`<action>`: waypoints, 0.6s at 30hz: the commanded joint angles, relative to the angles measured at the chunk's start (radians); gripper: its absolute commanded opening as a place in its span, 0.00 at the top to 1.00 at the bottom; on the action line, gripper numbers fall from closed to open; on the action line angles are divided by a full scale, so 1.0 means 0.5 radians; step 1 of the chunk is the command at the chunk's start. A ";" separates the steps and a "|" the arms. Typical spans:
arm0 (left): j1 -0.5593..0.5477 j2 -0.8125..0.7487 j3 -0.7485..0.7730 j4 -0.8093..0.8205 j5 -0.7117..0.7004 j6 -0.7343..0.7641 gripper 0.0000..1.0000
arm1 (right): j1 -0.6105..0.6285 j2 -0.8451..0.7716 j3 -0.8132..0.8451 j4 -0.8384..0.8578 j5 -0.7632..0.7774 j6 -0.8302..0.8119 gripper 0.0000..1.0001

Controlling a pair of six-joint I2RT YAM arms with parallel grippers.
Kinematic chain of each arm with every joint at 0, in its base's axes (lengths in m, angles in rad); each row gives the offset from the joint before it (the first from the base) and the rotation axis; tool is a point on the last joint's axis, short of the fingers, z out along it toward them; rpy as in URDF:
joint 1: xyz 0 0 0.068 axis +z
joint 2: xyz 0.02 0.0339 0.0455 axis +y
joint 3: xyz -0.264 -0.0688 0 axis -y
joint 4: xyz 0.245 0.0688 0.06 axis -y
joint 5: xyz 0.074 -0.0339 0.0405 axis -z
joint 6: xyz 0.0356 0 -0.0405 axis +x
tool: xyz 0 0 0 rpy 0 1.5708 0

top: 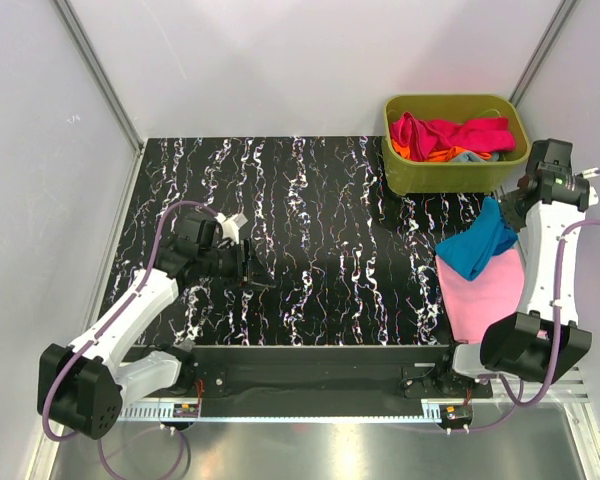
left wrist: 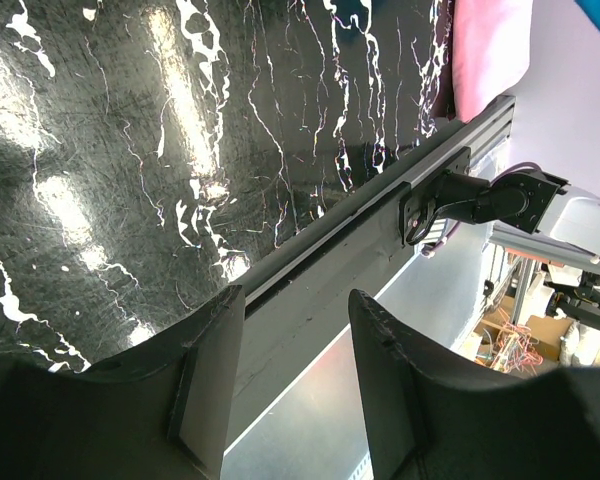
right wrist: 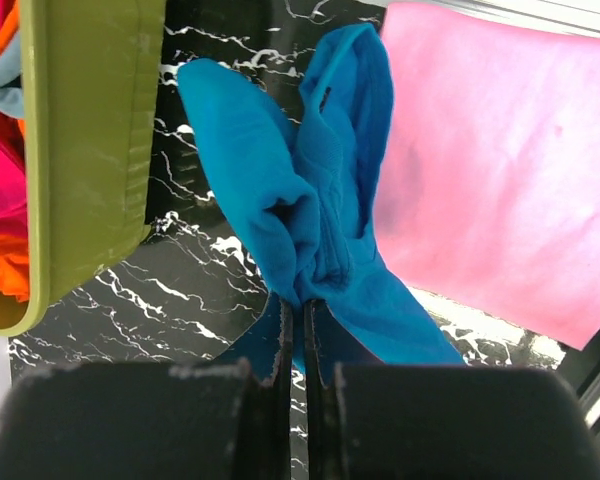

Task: Fold and stack the t-shirts
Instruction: Neatly place the folded tshirt to the corner

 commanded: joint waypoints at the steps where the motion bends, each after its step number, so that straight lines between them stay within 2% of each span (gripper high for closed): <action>1: 0.014 0.001 -0.008 0.076 0.076 0.017 0.49 | -0.055 -0.120 -0.054 -0.001 -0.035 0.022 1.00; 10: 0.014 0.013 -0.020 0.076 0.100 0.017 0.49 | -0.187 -0.282 -0.281 -0.041 0.002 -0.051 1.00; 18: 0.014 0.044 -0.017 0.085 0.110 0.017 0.49 | -0.304 -0.350 -0.296 -0.124 -0.078 -0.174 1.00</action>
